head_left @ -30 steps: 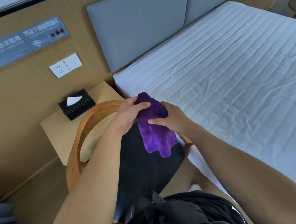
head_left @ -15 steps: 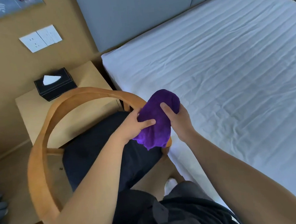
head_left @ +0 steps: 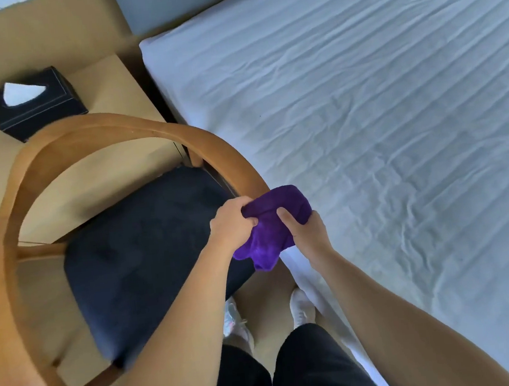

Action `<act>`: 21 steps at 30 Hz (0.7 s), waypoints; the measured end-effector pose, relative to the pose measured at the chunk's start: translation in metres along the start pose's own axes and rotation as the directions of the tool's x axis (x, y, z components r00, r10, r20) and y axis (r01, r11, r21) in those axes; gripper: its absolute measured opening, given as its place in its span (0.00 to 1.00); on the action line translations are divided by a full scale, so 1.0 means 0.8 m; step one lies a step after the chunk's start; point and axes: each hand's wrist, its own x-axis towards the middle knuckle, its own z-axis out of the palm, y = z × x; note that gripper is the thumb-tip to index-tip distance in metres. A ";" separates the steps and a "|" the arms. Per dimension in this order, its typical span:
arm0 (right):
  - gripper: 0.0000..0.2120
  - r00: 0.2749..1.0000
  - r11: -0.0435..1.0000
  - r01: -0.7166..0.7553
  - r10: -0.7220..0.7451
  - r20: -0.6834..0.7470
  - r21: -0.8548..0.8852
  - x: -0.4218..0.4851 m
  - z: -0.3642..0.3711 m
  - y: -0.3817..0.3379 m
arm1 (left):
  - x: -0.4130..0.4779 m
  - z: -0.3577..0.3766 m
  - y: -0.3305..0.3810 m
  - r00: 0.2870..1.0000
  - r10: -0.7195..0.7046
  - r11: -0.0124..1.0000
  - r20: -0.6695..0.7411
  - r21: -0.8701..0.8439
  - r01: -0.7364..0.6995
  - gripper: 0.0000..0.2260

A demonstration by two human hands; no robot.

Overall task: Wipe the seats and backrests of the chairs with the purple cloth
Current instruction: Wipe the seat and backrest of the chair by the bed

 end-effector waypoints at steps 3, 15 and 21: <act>0.37 0.999 0.994 -0.035 0.031 -0.040 -0.105 0.021 0.000 0.003 | 0.012 0.029 -0.010 0.983 -0.031 0.997 -0.179 -0.076 0.017 0.15; 0.29 0.818 0.775 0.576 -0.543 0.192 -0.261 0.040 0.015 0.057 | 0.004 0.185 -0.024 0.784 -0.450 0.662 -0.427 -0.749 -0.028 0.20; 0.28 0.793 0.762 0.609 -0.587 0.161 -0.220 0.055 0.021 0.061 | 0.019 0.183 -0.029 0.742 -0.377 0.692 -0.554 -0.701 -0.172 0.15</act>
